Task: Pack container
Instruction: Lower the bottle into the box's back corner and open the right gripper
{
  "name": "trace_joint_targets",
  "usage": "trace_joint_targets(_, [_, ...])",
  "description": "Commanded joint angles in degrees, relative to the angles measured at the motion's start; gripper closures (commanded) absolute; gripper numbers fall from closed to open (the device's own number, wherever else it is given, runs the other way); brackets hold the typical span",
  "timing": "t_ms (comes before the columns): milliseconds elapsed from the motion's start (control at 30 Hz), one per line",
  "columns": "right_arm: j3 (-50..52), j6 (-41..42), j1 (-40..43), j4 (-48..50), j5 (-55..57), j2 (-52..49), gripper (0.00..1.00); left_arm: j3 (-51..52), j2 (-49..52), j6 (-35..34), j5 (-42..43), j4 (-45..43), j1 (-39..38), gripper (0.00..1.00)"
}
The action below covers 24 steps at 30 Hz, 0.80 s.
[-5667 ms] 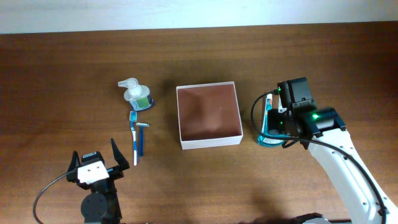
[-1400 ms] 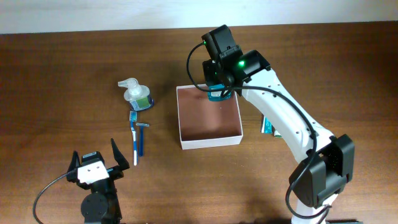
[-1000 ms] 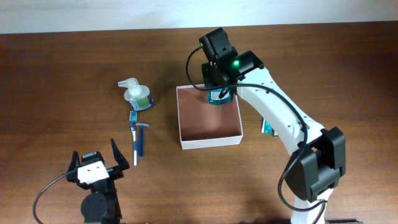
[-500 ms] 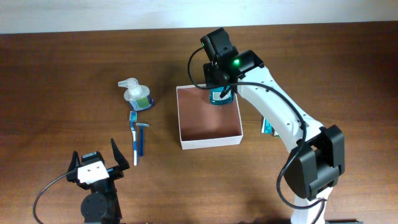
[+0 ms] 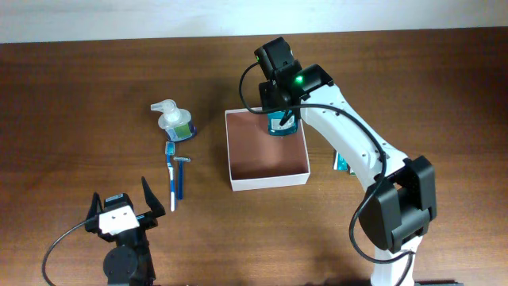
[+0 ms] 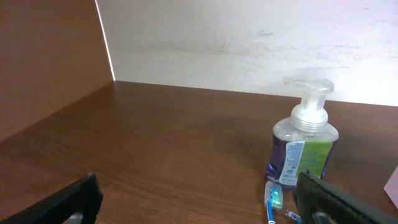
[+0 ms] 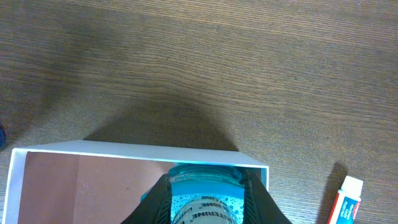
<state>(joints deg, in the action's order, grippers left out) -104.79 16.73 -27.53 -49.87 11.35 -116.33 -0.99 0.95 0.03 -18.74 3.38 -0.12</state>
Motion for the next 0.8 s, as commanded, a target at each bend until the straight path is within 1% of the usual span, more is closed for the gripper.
trace_joint_targets(0, [-1.49, 0.74, 0.28, 0.15, 1.38, -1.14, 0.82, 0.35, -0.15, 0.48, -0.59, -0.13, 0.31, 0.00])
trace_joint_targets(67, [-1.49, 0.74, 0.28, -0.07, 1.38, -1.60, 0.81, 0.35, -0.17, 0.48, -0.57, -0.13, 0.28, 0.01])
trace_joint_targets(133, [-1.49, 0.74, 0.28, -0.20, 1.40, -1.62, 0.74, 0.35, -0.17, 0.48, -0.57, -0.13, 0.28, 0.01])
trace_joint_targets(233, [-1.51, 0.74, 0.28, -0.26, 1.38, -1.57, 0.67, 0.35, -0.17, 0.48, -0.59, -0.13, 0.31, 0.01])
trace_joint_targets(300, [-1.51, 0.74, 0.28, -0.66, 1.38, -1.57, 0.52, 0.35, -0.17, 0.48, -0.59, -0.13, 0.28, 0.01])
trace_joint_targets(400, [-1.57, 0.72, 0.28, -1.05, 1.38, -1.55, 0.42, 0.35, -0.17, 0.48, -0.59, -0.13, 0.31, 0.01])
trace_joint_targets(433, [-1.64, 0.72, 0.28, -1.11, 1.38, -1.51, 0.40, 0.35, -0.17, 0.48, -0.59, -0.13, 0.28, 0.01])
trace_joint_targets(767, [-2.05, 0.22, 0.28, -1.75, 1.40, -0.02, 0.38, 0.35, -0.17, 0.48, -0.57, -0.13, 0.31, 0.01])
